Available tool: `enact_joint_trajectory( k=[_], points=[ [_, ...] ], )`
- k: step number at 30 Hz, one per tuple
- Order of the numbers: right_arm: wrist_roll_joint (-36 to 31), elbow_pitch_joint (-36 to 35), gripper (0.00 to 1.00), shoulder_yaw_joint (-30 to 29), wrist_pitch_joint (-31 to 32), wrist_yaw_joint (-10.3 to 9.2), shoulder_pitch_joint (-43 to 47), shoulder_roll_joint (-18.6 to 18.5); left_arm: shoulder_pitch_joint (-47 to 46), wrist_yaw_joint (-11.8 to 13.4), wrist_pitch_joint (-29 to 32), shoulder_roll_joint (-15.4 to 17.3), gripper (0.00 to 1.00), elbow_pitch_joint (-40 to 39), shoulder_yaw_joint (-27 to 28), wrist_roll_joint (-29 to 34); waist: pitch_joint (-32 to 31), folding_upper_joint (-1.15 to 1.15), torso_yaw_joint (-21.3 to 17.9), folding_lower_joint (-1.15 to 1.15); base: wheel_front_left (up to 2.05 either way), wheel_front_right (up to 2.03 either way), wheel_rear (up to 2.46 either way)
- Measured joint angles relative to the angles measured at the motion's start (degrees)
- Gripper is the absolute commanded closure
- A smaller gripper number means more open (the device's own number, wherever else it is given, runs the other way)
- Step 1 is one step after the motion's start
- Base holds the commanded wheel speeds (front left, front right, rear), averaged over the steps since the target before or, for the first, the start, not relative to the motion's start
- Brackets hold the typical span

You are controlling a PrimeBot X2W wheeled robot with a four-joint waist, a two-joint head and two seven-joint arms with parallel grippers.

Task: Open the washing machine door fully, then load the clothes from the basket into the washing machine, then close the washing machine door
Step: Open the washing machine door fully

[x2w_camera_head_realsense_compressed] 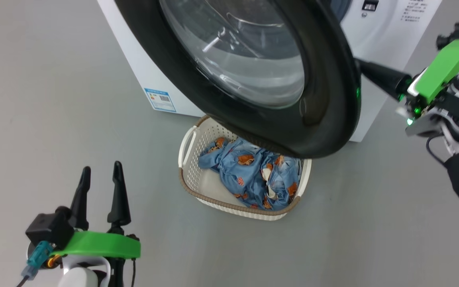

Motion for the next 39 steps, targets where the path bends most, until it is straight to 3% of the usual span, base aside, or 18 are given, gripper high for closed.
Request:
enact_joint_trajectory(
  k=[11, 30, 39],
  points=[
    [1.81, -4.52, 1.00, -0.02, 1.47, 0.00, 7.87, 0.48, 2.35, 0.10, 0.00, 0.87, 0.00, 0.03, 0.37, 0.41, -3.72, 0.00, 1.98, 0.00, 0.00, 0.00, 0.00],
    [3.65, -10.32, 1.00, -0.83, 2.97, 0.00, 21.31, 2.85, 7.72, 1.59, 3.04, 3.02, 0.00, -2.93, 0.36, 0.40, -9.27, 0.00, 9.98, 0.00, 0.00, 0.00, 0.00],
    [4.02, -11.07, 1.00, -0.45, 4.74, 0.00, 23.35, 5.45, 9.67, 2.57, 3.57, 4.34, 0.00, -4.76, 0.77, 0.30, -10.91, 0.00, 13.09, 0.00, 0.00, 0.00, 0.00]
  ],
)
